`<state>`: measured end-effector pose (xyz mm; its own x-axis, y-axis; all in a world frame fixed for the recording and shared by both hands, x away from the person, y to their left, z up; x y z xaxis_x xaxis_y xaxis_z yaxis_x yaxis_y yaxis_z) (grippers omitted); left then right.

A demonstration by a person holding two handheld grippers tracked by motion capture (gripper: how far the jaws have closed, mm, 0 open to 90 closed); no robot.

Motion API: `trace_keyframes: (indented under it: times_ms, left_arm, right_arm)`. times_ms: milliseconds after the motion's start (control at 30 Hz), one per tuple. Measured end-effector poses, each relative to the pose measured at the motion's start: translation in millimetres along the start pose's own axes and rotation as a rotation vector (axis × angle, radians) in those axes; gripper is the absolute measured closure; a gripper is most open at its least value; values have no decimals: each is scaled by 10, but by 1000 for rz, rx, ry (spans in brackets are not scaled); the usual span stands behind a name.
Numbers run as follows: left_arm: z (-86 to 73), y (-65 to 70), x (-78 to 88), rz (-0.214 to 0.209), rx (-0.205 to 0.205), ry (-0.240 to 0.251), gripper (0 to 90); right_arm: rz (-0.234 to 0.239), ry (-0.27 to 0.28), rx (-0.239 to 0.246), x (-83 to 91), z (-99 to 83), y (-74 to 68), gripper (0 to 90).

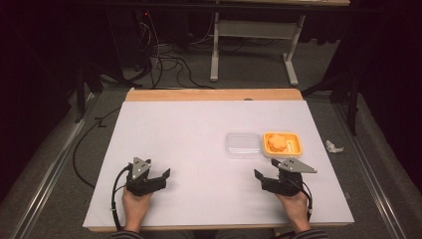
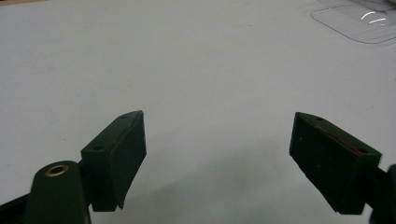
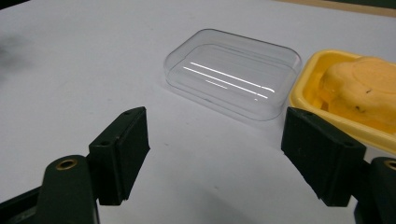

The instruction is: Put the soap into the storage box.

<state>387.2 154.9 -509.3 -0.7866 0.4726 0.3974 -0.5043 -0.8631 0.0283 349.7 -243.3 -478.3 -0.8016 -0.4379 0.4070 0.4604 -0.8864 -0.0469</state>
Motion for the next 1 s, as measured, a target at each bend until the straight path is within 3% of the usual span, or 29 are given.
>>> trace_keyframes:
  times_ms: [567, 1000]
  left_arm:
    - [0, 0, 1, 0, 0, 1, 191]
    - [0, 0, 1, 0, 0, 2, 190]
  right_arm:
    - [-13, -51, 15, -161, -143, -31, 240]
    - [-37, -105, 55, -255, -222, -44, 240]
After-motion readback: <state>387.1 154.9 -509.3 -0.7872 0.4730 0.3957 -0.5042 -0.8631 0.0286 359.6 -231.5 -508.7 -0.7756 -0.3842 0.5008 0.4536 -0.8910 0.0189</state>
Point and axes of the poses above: each handheld gripper's, and its own axes: x roughly backward along the jaws, z roughly out of its top, y roughly to its right, the point moved 5 cm from there along -x, roughly forward along the jaws, and after that the axes turned 7 degrees about y, right-handed, at the moved point
